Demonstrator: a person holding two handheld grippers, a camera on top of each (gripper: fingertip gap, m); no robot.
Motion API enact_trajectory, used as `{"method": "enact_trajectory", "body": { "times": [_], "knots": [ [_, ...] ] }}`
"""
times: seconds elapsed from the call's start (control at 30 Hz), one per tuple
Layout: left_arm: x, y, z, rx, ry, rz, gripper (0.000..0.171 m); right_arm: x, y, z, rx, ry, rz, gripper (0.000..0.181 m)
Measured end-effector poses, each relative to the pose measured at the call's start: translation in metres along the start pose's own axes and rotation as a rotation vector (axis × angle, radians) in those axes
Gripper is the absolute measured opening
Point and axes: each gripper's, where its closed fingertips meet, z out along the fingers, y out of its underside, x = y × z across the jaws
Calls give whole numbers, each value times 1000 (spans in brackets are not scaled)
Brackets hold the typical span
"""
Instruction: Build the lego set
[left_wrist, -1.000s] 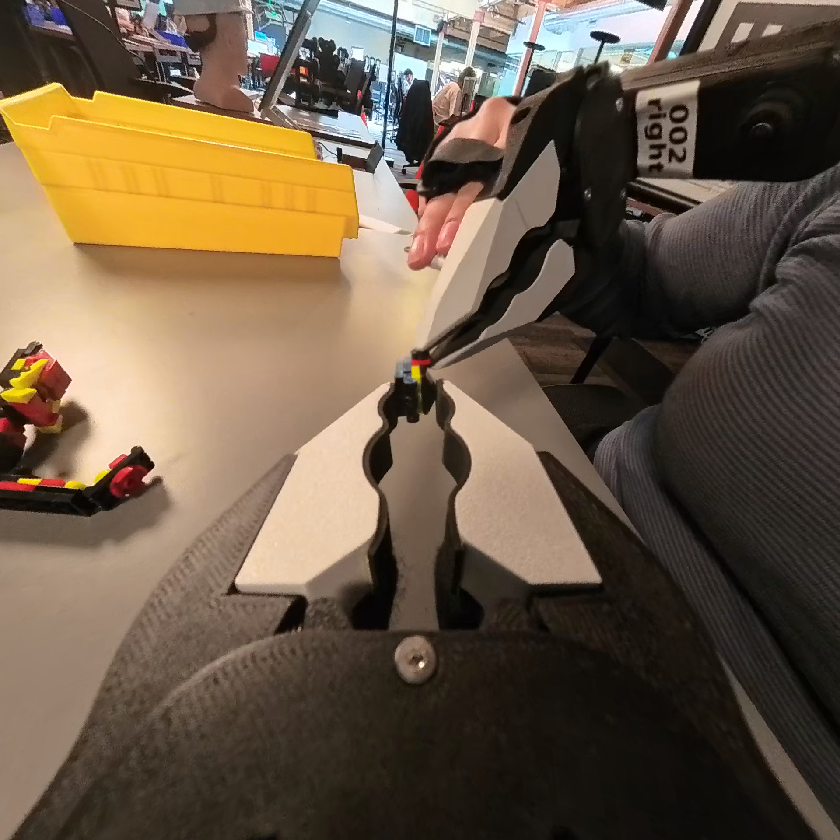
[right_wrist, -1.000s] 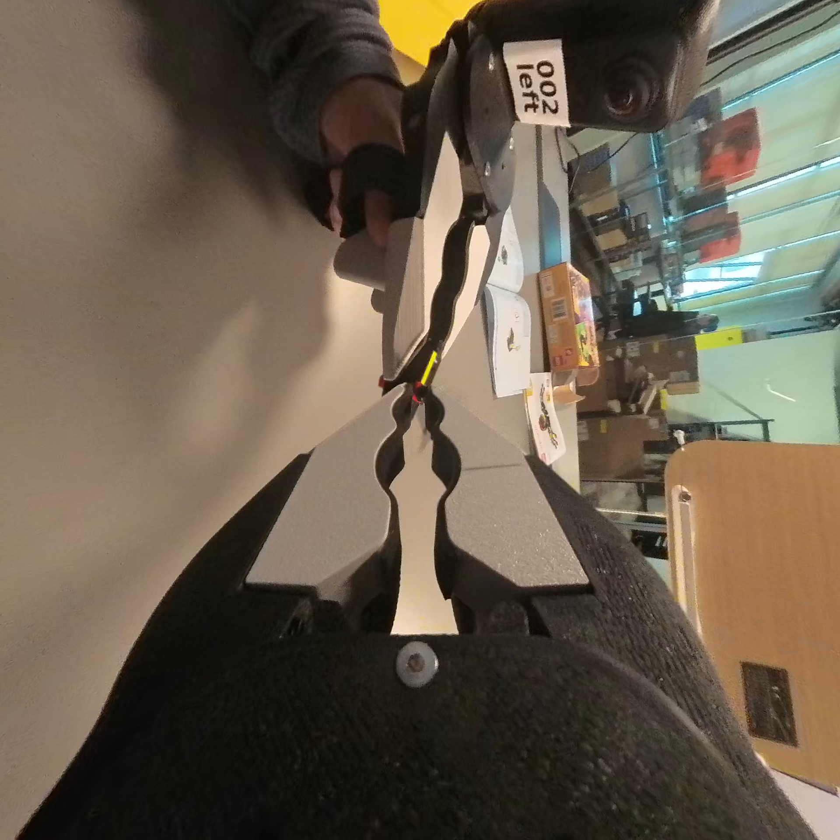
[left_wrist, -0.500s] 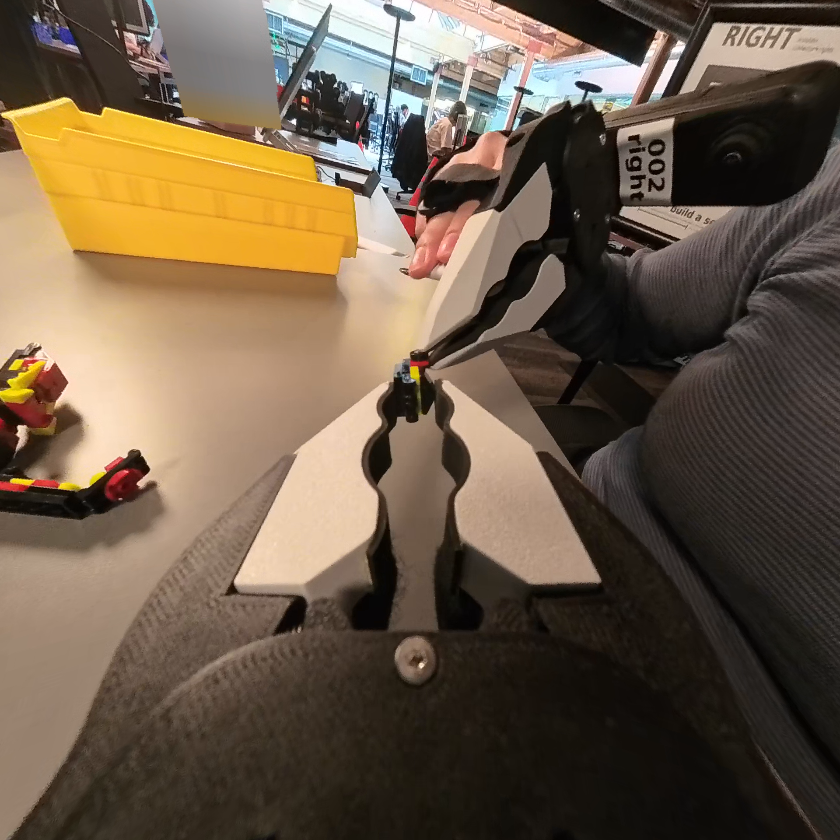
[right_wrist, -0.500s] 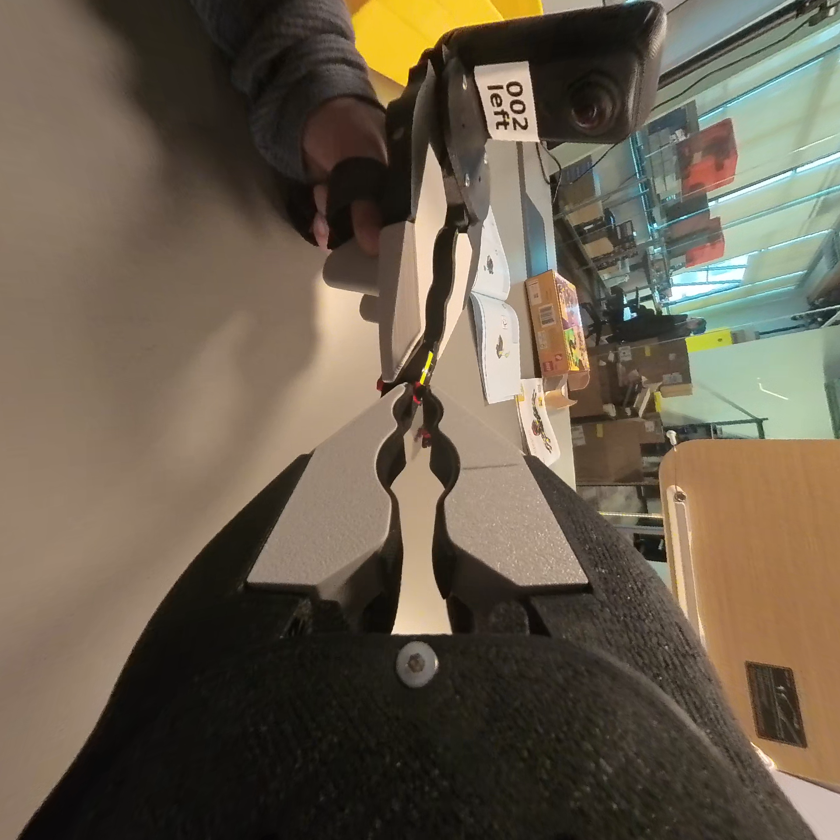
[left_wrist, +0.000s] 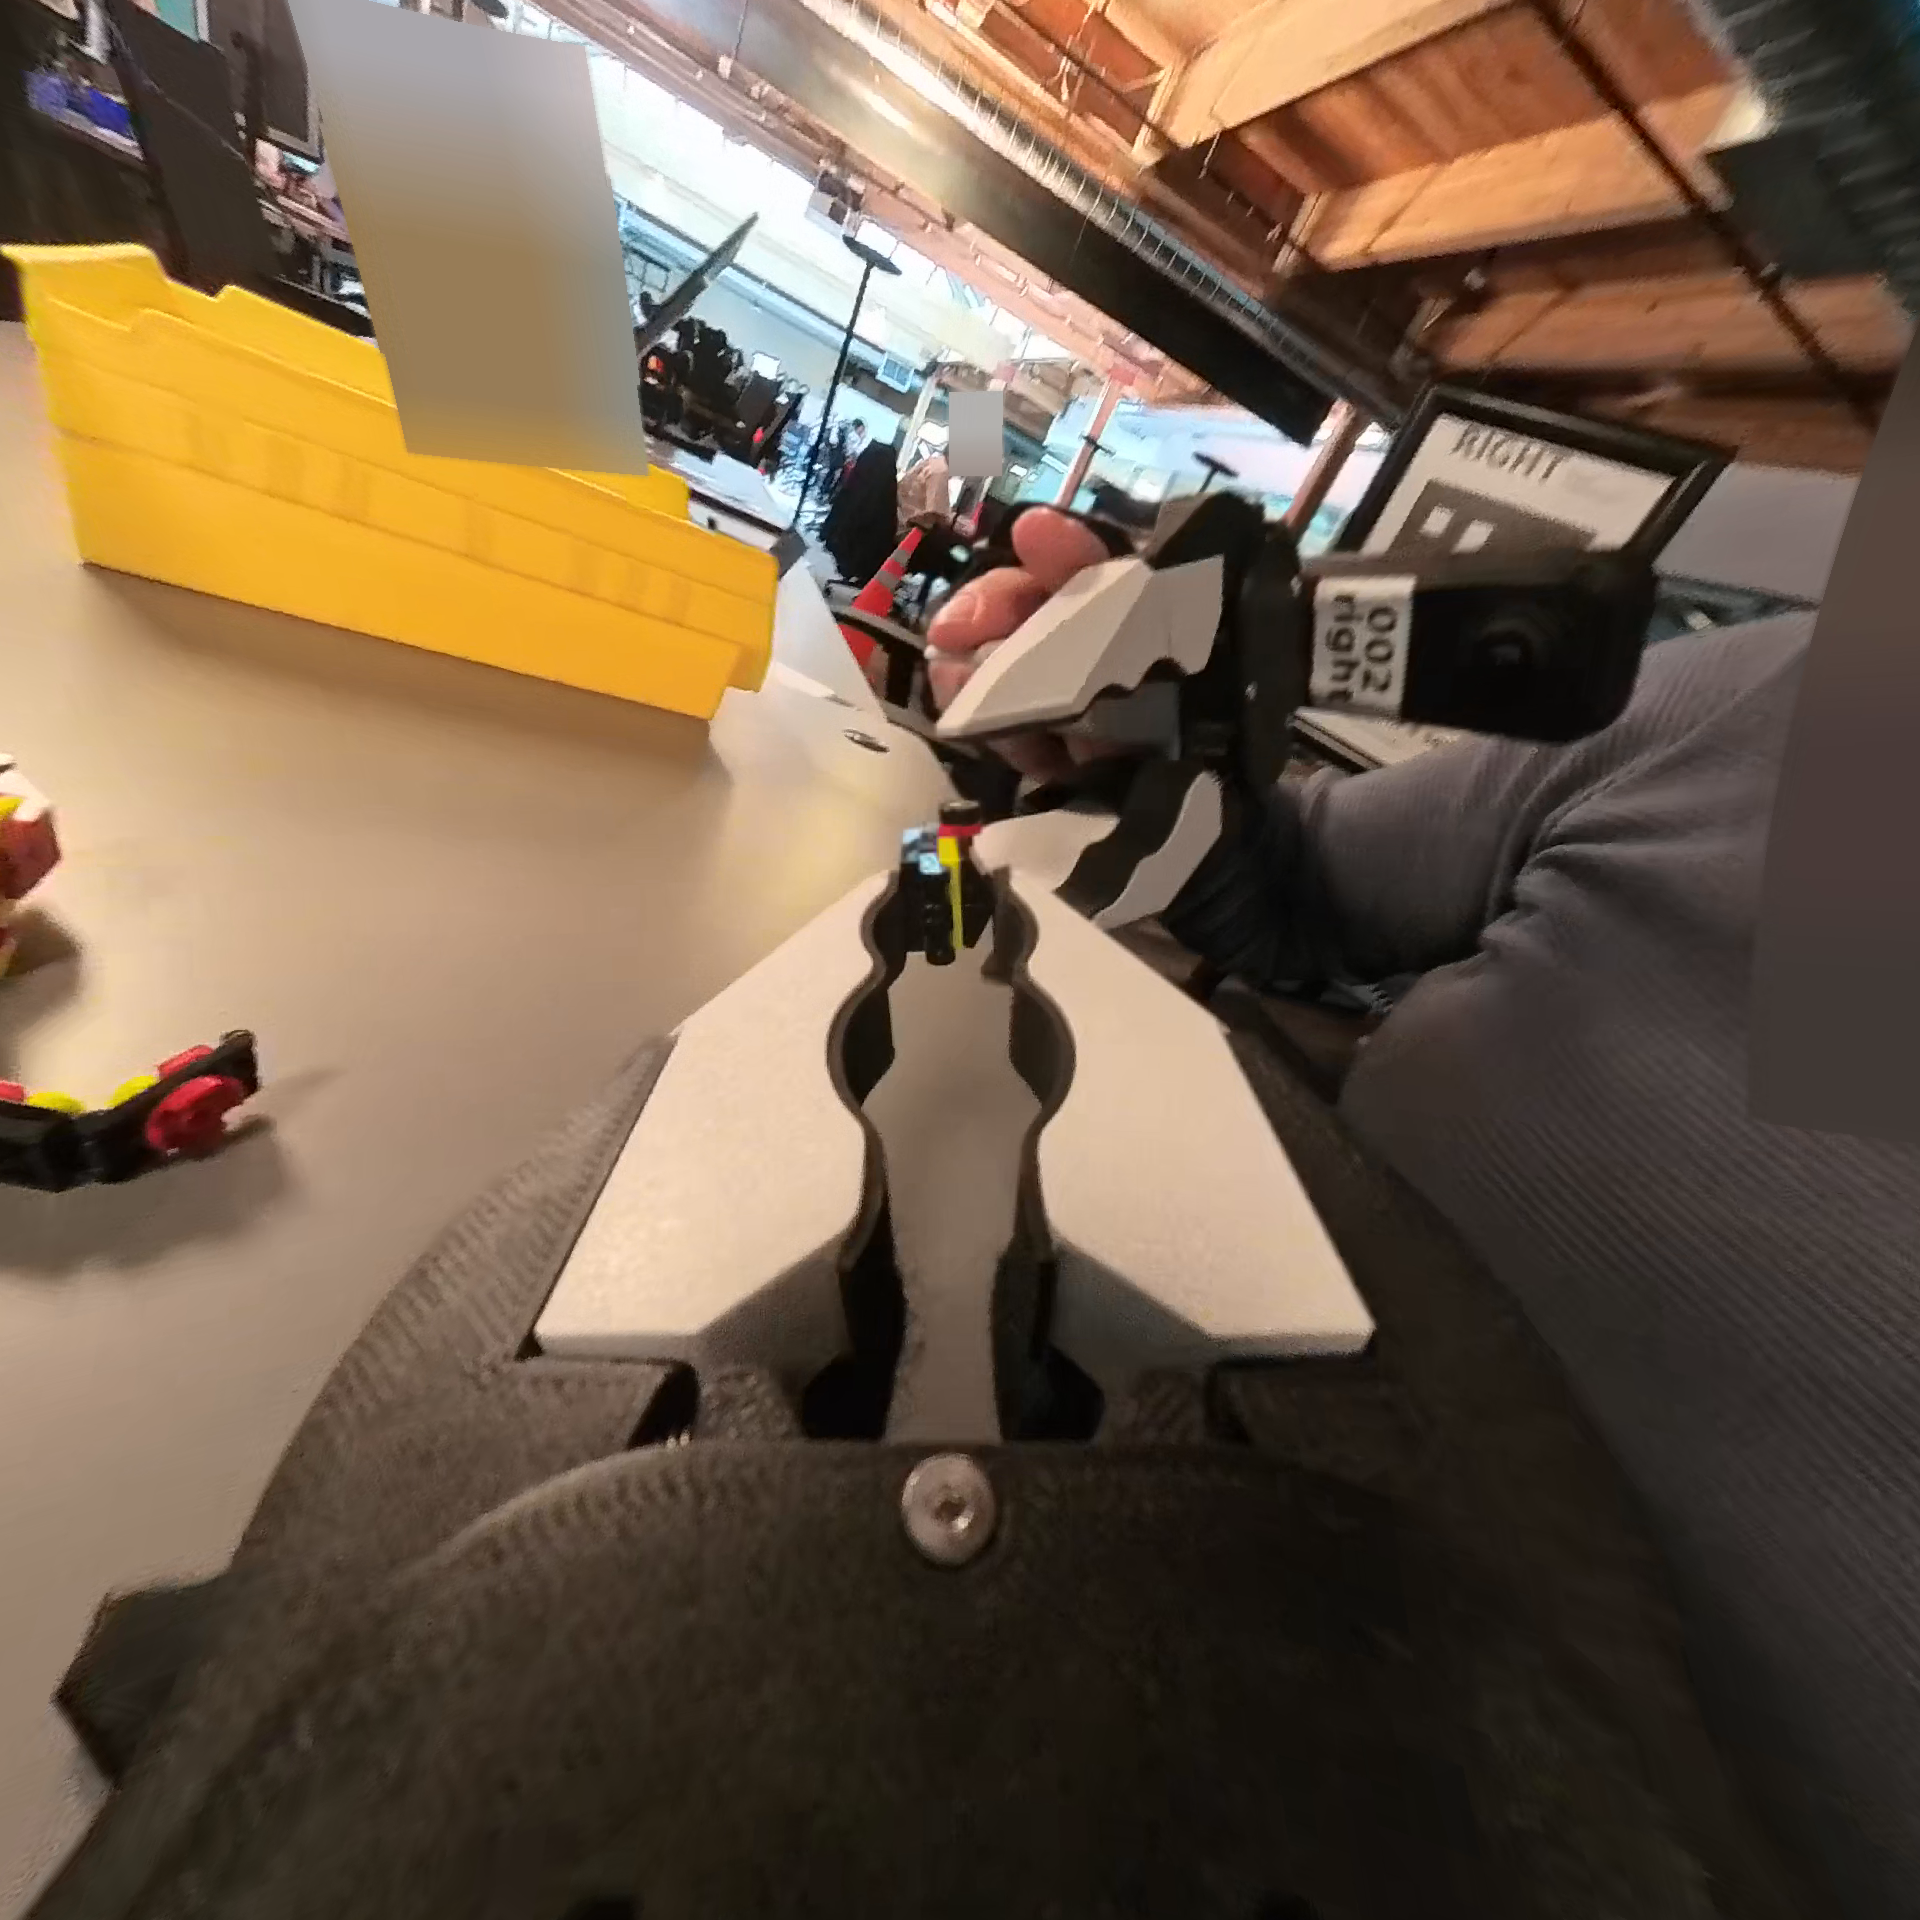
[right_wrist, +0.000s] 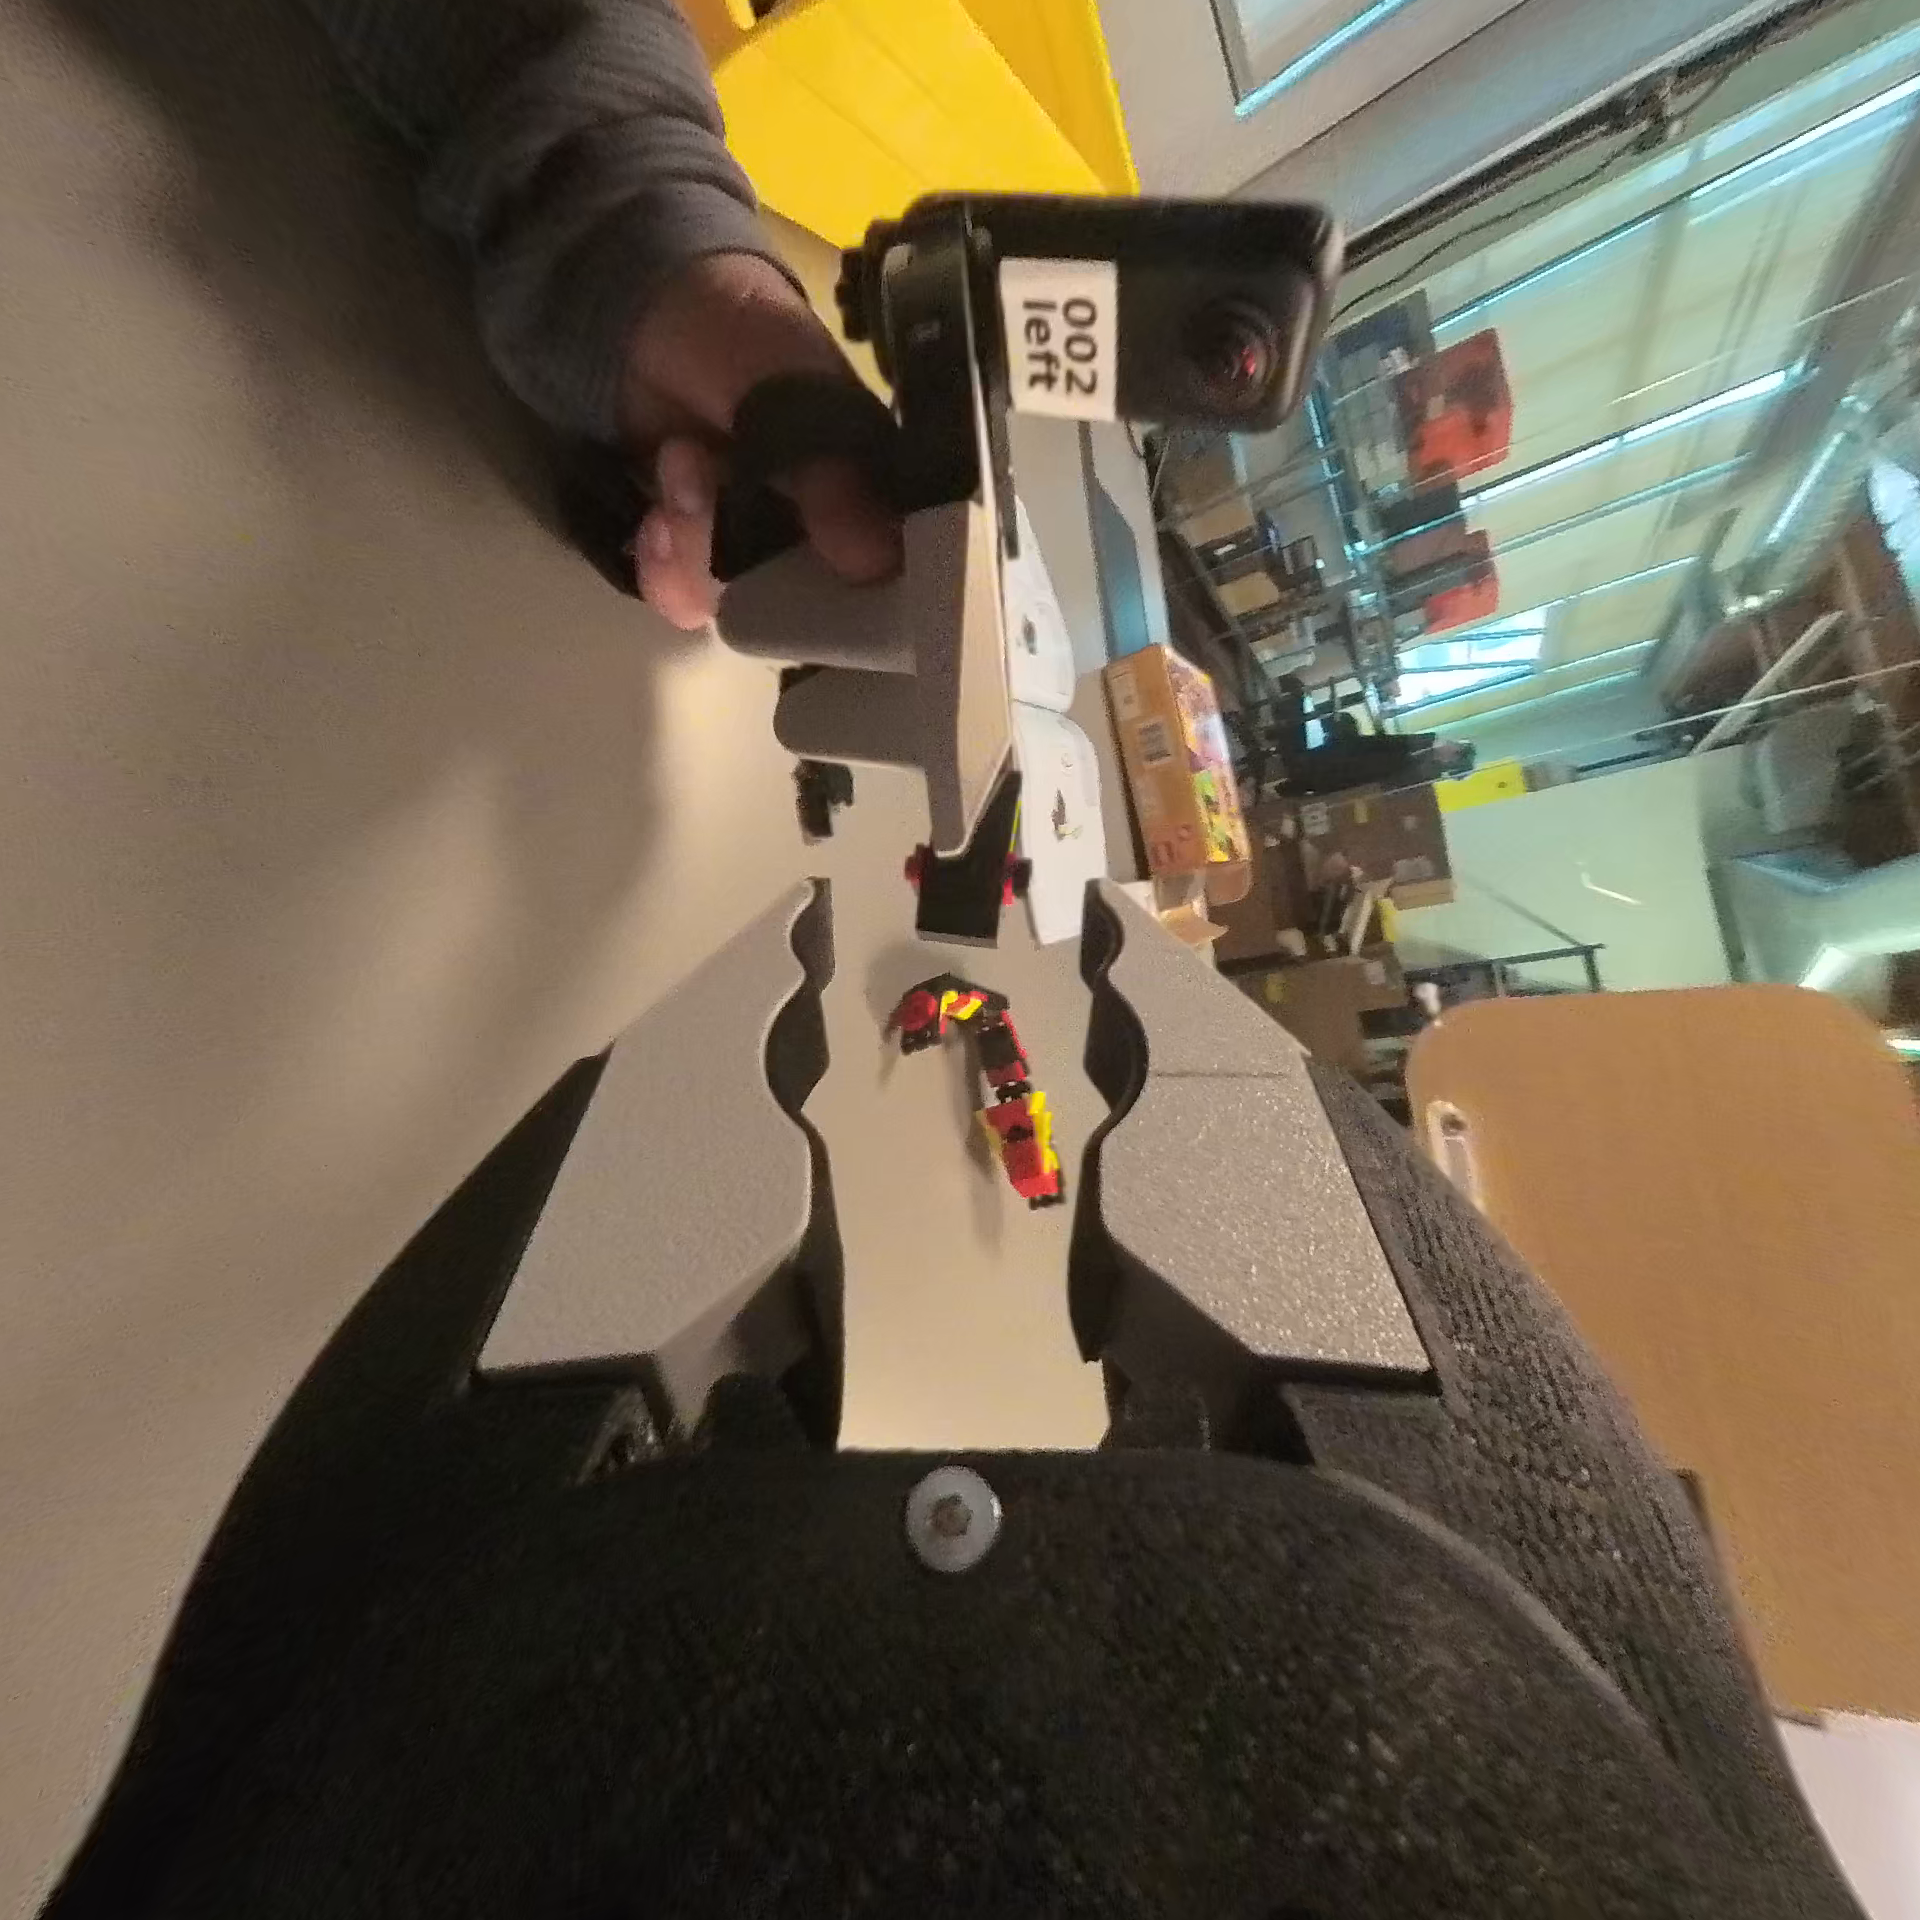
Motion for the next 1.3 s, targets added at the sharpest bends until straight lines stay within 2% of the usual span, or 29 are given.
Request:
{"method": "enact_trajectory", "body": {
  "times": [0.13, 0.3, 0.5, 0.53, 0.6, 0.7, 0.77, 0.9, 1.0, 1.1, 1.3],
  "knots": [
    [2, -2, -1, 20, 47, -68, 15, 3, -4, 5, 20, 50, -36, 41],
    [6, -4, 0, 34, 71, -90, 15, 6, -5, 7, 26, 80, -55, 23],
    [6, -7, -2, 53, 71, -103, 15, 7, -6, 8, 69, 75, 13, 23],
    [4, -7, -2, 57, 58, -102, 15, 8, -5, 9, 81, 78, 26, 28],
    [-4, -6, -4, 46, -4, -65, 15, 4, 2, 13, 82, 35, 87, 56],
    [-11, -3, -8, 5, -84, 5, 15, -1, 10, 17, 134, -56, 307, 62],
    [-11, -6, -9, 27, -83, -42, 15, 7, 9, 17, 213, -27, 348, 55],
    [-5, -11, -13, 100, 0, -222, 15, 11, 2, 21, 249, 101, 62, 48],
    [-3, -6, -11, 93, 22, -279, 14, 11, -7, 25, 299, 138, -41, 26],
    [-5, -10, -14, 118, 14, -297, 15, 13, -9, 28, 331, 117, -24, 24],
    [-8, -13, -20, 158, 25, -353, 15, 14, -9, 35, 377, 20, 143, 24]
  ]
}}
